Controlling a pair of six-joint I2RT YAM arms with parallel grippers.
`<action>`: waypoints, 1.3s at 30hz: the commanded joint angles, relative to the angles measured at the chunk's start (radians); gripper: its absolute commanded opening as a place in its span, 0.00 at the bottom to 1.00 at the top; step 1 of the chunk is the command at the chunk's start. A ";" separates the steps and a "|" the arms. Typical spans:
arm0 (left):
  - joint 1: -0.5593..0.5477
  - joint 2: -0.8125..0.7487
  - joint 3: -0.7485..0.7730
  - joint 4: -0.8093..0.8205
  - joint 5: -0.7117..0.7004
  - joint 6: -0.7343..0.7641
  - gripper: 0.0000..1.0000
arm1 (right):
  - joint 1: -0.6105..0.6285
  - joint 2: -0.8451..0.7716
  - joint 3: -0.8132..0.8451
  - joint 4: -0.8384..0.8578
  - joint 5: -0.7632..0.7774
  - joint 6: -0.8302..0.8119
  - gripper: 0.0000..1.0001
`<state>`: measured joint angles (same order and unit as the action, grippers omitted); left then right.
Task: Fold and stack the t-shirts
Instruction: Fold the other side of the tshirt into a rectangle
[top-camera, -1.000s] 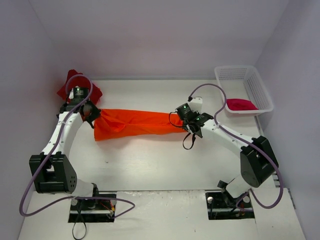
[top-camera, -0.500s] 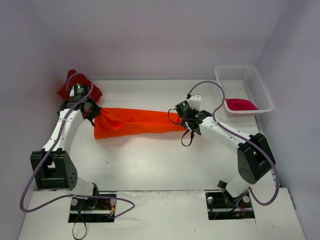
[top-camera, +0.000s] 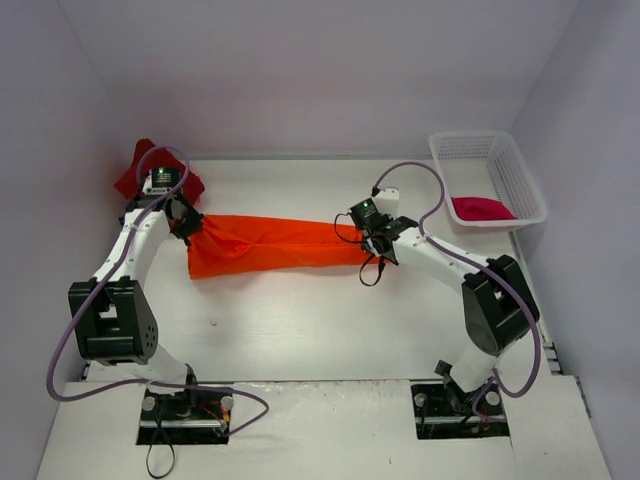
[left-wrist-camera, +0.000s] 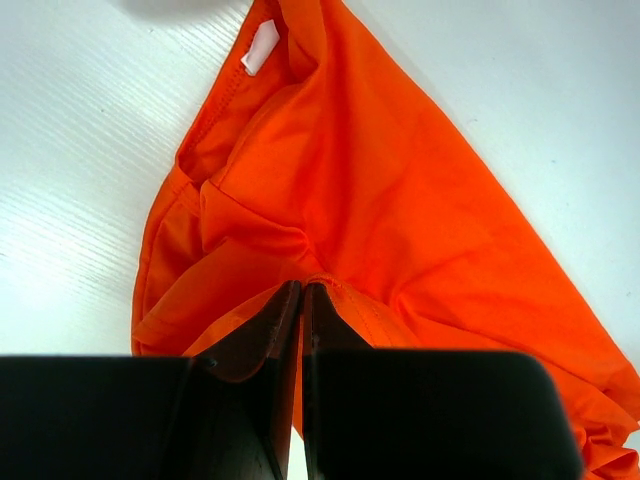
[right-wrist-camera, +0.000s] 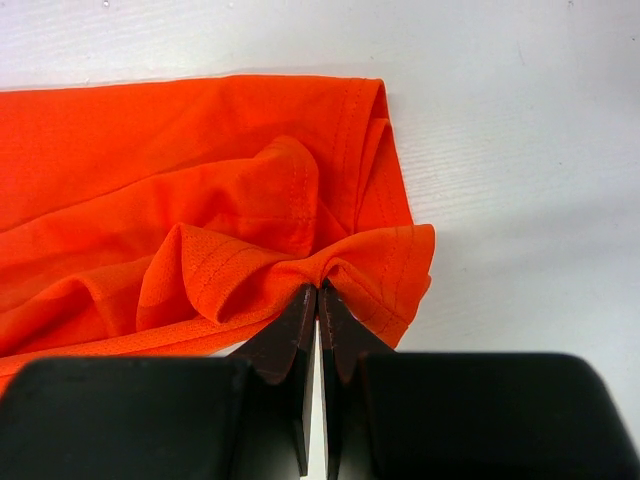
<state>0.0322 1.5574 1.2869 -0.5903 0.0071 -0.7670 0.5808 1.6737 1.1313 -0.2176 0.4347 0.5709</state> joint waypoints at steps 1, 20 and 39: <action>0.014 0.000 0.072 0.057 -0.009 0.014 0.00 | -0.013 -0.003 0.056 0.027 0.015 -0.017 0.00; 0.014 0.085 0.164 0.058 -0.010 0.015 0.00 | -0.041 0.003 0.093 0.027 -0.001 -0.051 0.00; 0.014 0.158 0.219 0.078 -0.024 0.037 0.00 | -0.068 0.080 0.145 0.037 -0.036 -0.077 0.00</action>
<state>0.0360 1.7290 1.4490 -0.5671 0.0071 -0.7532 0.5220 1.7512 1.2324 -0.1974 0.3874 0.5098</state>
